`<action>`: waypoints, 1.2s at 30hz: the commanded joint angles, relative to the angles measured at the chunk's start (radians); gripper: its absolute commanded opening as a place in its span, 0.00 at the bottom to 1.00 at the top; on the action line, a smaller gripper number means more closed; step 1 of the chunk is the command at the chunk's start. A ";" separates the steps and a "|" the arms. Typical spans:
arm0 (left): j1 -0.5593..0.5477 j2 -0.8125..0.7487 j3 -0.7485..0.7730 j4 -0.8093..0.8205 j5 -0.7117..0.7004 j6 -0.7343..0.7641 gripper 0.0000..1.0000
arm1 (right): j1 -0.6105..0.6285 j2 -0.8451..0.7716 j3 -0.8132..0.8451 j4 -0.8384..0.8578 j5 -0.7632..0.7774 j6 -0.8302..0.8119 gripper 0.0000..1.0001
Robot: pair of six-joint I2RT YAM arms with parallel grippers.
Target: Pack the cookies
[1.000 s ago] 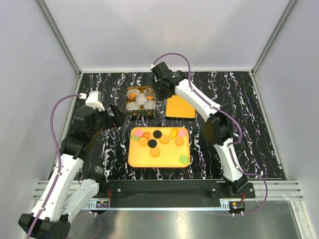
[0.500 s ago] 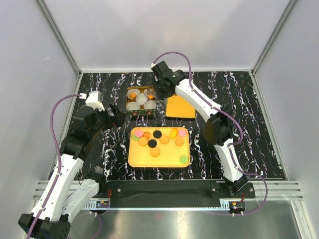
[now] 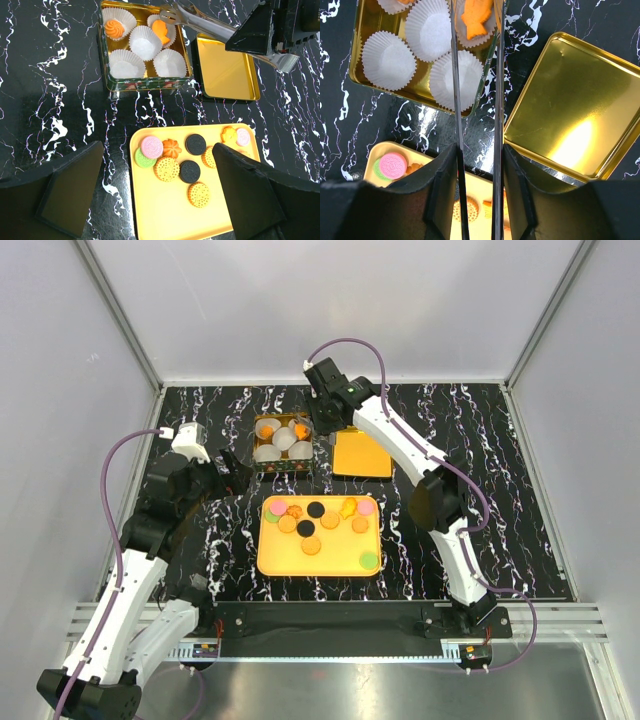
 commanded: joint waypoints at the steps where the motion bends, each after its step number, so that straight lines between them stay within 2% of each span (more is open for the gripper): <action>1: 0.005 -0.006 0.000 0.059 0.025 -0.008 0.99 | 0.010 -0.029 0.046 0.011 0.005 -0.006 0.46; 11: 0.005 -0.005 0.000 0.059 0.024 -0.008 0.99 | 0.016 -0.141 0.078 -0.056 -0.054 0.005 0.44; 14: 0.005 -0.006 0.000 0.059 0.022 -0.007 0.99 | 0.037 -0.243 -0.015 -0.049 -0.064 0.005 0.43; 17: 0.005 -0.008 0.002 0.059 0.020 -0.007 0.99 | 0.091 -0.368 -0.208 -0.024 -0.058 0.016 0.43; 26: 0.005 -0.003 0.002 0.061 0.025 -0.008 0.99 | 0.329 -0.592 -0.549 -0.069 -0.058 0.083 0.43; 32: 0.007 -0.002 -0.001 0.062 0.028 -0.010 0.99 | 0.401 -0.635 -0.646 -0.113 -0.061 0.109 0.45; 36: 0.005 -0.003 -0.001 0.061 0.027 -0.008 0.99 | 0.404 -0.657 -0.692 -0.131 -0.055 0.112 0.46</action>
